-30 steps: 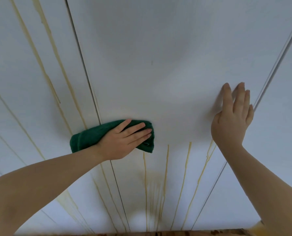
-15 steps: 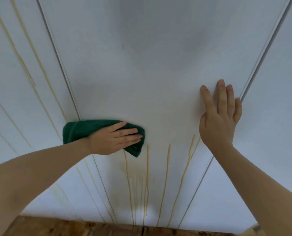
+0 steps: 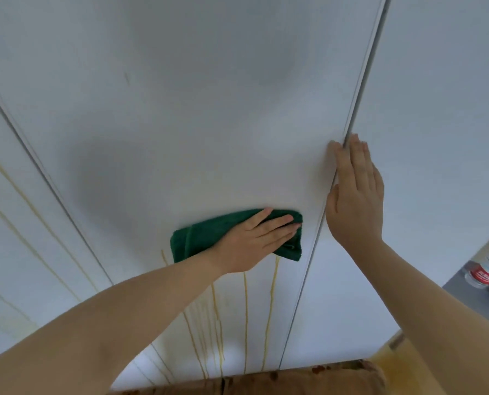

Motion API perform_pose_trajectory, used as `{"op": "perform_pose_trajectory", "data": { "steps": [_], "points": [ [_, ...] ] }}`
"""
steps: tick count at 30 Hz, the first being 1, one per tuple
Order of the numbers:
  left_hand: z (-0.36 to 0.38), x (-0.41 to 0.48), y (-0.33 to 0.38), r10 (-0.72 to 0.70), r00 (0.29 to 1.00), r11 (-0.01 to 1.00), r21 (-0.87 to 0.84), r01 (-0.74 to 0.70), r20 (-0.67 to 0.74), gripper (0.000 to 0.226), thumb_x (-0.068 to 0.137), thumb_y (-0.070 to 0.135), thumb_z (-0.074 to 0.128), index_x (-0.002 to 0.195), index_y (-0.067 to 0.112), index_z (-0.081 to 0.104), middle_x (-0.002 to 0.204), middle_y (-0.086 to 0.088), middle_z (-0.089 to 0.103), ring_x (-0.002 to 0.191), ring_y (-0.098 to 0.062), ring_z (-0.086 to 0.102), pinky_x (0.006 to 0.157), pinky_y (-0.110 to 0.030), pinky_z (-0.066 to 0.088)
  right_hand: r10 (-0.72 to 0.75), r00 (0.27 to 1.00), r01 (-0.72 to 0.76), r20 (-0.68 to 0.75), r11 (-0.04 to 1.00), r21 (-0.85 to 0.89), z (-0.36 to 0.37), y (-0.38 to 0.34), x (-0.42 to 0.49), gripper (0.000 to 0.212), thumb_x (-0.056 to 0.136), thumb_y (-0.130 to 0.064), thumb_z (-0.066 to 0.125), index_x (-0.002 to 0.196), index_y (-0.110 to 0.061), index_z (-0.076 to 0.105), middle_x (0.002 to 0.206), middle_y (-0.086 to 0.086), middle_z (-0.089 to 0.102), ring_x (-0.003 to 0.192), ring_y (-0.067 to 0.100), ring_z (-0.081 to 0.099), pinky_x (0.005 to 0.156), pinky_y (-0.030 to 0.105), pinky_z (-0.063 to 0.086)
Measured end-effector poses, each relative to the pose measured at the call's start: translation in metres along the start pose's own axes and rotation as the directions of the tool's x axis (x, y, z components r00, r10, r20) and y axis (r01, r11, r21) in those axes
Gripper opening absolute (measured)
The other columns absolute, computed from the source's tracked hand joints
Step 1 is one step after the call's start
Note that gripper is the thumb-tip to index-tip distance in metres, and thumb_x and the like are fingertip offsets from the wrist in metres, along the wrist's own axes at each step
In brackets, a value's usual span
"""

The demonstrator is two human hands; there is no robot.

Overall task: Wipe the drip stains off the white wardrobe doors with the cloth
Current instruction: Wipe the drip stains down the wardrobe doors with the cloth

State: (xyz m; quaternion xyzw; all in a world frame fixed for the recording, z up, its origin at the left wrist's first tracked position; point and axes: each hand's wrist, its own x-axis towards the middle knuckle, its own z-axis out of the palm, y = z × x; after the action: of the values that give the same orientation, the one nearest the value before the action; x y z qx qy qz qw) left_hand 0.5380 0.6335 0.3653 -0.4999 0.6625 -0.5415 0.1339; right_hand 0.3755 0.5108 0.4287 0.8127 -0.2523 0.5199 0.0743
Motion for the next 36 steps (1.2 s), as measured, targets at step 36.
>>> {"op": "perform_pose_trajectory", "data": {
  "steps": [36],
  "points": [
    [0.02, -0.145, -0.023, -0.033, 0.999, 0.998, -0.054, 0.033, -0.001, 0.057, 0.094, 0.023, 0.032, 0.149, 0.01, 0.019, 0.157, -0.006, 0.011, 0.145, -0.026, 0.007, 0.118, -0.045, -0.001, 0.132, 0.976, -0.133, 0.173, 0.991, -0.002, 0.024, -0.051, -0.046, 0.079, 0.07, 0.001, 0.054, 0.142, -0.019, 0.026, 0.151, 0.023, 0.022, 0.138, 0.044, 0.019, 0.106, 0.053, 0.027]
  ]
}}
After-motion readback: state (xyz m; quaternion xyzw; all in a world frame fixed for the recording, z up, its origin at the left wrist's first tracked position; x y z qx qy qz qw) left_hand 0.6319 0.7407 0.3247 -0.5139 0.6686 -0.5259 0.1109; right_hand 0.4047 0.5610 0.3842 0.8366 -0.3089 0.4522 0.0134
